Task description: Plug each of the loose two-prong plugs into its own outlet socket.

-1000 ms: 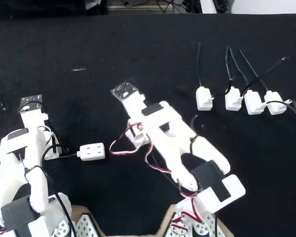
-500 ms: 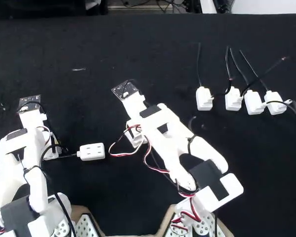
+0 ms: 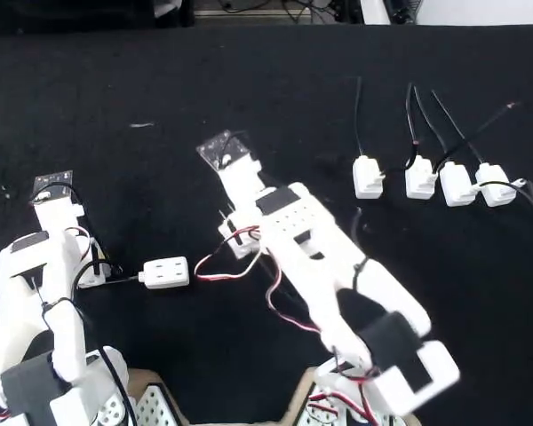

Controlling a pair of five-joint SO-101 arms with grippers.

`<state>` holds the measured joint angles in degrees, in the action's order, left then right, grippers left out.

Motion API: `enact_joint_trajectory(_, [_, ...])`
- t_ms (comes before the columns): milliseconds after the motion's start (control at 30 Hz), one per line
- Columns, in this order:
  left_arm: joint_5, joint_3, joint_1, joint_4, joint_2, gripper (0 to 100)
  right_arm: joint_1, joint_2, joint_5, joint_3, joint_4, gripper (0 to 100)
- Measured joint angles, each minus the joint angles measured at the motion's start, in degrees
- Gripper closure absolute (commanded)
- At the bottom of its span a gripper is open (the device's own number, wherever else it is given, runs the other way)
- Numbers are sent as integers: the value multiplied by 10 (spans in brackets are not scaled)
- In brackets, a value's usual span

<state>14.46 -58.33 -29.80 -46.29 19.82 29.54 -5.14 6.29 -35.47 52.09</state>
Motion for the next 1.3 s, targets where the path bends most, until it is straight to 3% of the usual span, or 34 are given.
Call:
enact_joint_trajectory(233, [0,0,0,0,0,845,4,-45,2,0,-36,988])
enact_joint_trajectory(367, [0,32,-8,-11,-7,845,32,-90,41,-4,-60,988])
enact_joint_trajectory(667, [-2,271,-20,-222,-7,841,81,-172,55,-142,-199,988])
enact_joint_trajectory(900, [-69,375,60,-282,-7,840,98,-218,33,-210,-248,988])
enact_joint_trajectory(1300, [-166,390,256,-291,-8,840,100,-335,0,-324,-343,988])
